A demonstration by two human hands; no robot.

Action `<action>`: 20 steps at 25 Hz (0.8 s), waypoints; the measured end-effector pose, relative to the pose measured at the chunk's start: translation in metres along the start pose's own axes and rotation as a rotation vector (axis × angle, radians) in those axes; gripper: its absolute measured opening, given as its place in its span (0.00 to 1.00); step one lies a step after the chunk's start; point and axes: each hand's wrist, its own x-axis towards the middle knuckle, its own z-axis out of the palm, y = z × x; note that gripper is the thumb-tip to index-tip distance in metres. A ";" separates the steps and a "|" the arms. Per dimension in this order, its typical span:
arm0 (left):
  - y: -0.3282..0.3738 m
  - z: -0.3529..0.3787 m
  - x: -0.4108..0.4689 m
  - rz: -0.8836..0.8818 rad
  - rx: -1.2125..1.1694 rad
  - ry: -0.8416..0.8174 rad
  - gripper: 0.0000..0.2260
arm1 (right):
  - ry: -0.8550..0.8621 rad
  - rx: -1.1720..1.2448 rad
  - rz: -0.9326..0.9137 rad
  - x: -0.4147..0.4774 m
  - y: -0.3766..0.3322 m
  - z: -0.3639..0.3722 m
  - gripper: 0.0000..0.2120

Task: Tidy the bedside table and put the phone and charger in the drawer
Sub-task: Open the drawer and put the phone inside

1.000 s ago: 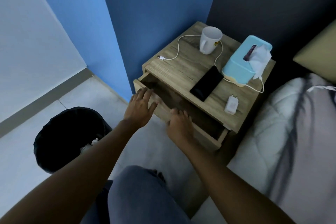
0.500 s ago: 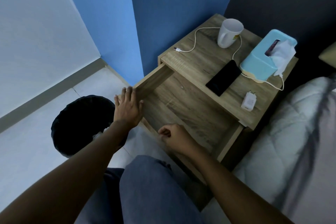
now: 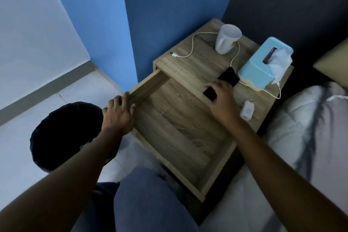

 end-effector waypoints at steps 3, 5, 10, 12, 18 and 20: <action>0.000 0.001 0.000 0.010 -0.007 0.010 0.25 | -0.241 -0.317 0.029 0.044 0.032 -0.019 0.39; -0.001 0.001 -0.001 0.012 -0.005 0.011 0.26 | -0.351 -0.449 -0.024 0.057 0.040 -0.021 0.38; 0.002 -0.001 -0.001 0.026 0.024 0.011 0.28 | -0.319 -0.494 -0.122 0.074 0.033 -0.030 0.30; 0.000 -0.001 -0.001 0.025 0.035 0.018 0.28 | -0.348 -0.466 -0.106 0.076 0.026 -0.024 0.34; -0.001 0.000 -0.003 0.023 0.027 0.045 0.27 | -0.310 -0.164 -0.067 0.063 -0.007 -0.005 0.32; 0.000 -0.001 -0.002 0.030 0.017 0.046 0.27 | -0.240 -0.085 -0.103 0.047 -0.027 0.008 0.27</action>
